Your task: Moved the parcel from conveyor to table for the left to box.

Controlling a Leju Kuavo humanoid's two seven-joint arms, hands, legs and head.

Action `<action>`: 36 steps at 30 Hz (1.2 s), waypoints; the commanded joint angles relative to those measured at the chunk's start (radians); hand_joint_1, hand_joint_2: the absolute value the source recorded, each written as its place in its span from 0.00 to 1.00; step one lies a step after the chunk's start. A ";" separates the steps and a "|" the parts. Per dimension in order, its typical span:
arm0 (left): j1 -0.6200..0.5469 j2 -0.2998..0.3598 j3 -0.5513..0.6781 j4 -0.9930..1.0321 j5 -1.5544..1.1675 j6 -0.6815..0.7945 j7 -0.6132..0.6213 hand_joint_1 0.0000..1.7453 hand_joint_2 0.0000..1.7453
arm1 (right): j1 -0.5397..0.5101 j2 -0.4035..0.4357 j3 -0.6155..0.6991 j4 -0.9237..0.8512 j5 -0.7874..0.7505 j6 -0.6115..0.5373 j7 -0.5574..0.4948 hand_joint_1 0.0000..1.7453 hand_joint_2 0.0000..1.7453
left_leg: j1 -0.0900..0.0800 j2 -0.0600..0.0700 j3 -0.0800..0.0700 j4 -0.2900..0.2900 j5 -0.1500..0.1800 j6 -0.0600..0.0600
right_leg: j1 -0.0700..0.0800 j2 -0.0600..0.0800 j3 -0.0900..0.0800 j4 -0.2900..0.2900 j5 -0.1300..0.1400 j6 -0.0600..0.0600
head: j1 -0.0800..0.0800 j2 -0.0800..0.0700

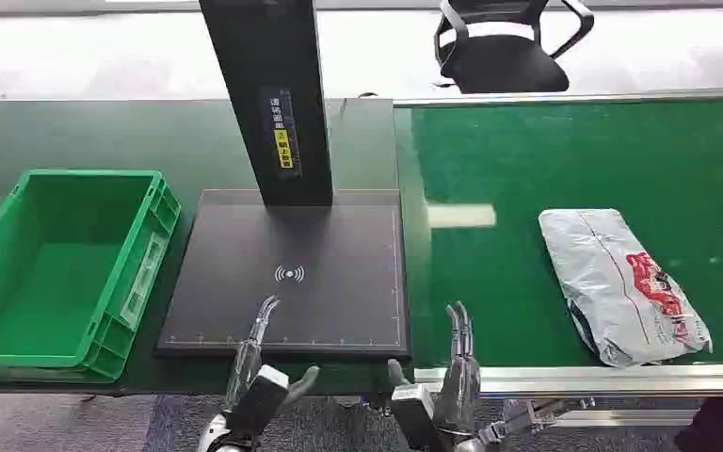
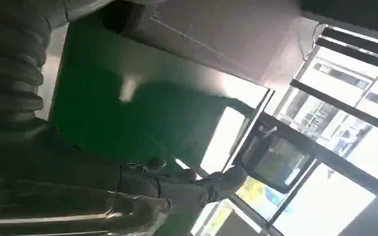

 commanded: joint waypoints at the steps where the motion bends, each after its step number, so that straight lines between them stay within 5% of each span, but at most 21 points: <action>1: 0.014 -0.054 -0.019 -0.042 -0.004 -0.010 0.000 0.00 1.00 | 0.102 -0.005 -0.194 -0.315 0.397 -0.030 0.147 0.00 1.00 | -0.001 -0.005 -0.001 0.000 0.000 0.003 | 0.000 -0.005 0.001 -0.001 -0.001 -0.003 | 0.001 0.000; 2: 0.014 -0.053 -0.020 -0.044 -0.002 -0.010 0.000 0.00 1.00 | 0.105 -0.005 -0.209 -0.314 0.506 -0.030 0.242 0.00 1.00 | -0.001 -0.004 -0.001 0.000 0.000 0.003 | 0.000 -0.005 0.001 -0.001 0.000 -0.003 | 0.000 0.000; 4: 0.025 -0.050 -0.018 -0.072 0.002 -0.007 0.004 0.00 1.00 | 0.120 -0.088 -0.181 -0.326 0.437 -0.003 0.380 0.00 1.00 | -0.001 -0.004 -0.001 0.000 0.000 0.002 | -0.001 -0.004 0.001 0.000 -0.001 -0.002 | 0.000 0.000; 10: 0.064 -0.039 -0.003 -0.143 0.012 0.000 0.017 0.00 1.00 | 0.076 -0.167 -0.215 -0.250 0.474 0.074 0.529 0.00 1.00 | -0.001 -0.002 0.001 -0.001 0.000 0.003 | 0.000 -0.003 0.002 -0.003 0.000 -0.002 | 0.001 0.000; 14: 0.069 -0.040 0.008 -0.156 0.019 0.000 0.014 0.00 1.00 | -0.042 -0.186 -0.334 -0.112 0.483 0.145 0.632 0.00 1.00 | -0.001 -0.001 0.001 -0.002 0.000 0.003 | 0.000 -0.001 0.002 -0.003 0.001 -0.003 | 0.000 0.000; 25: 0.097 -0.056 0.034 -0.218 0.019 -0.001 0.025 0.00 1.00 | -0.210 -0.207 -0.514 0.055 0.549 0.182 0.706 0.00 1.00 | 0.000 -0.001 0.001 -0.001 0.000 0.003 | 0.000 -0.001 0.002 -0.002 0.001 -0.002 | 0.000 0.000; 36: 0.089 -0.057 0.040 -0.213 0.011 -0.008 0.029 0.00 1.00 | -0.296 -0.252 -0.631 0.206 0.473 0.208 0.616 0.00 1.00 | 0.000 -0.002 0.001 -0.001 0.000 0.003 | 0.000 -0.002 0.002 -0.002 0.001 -0.003 | 0.000 0.000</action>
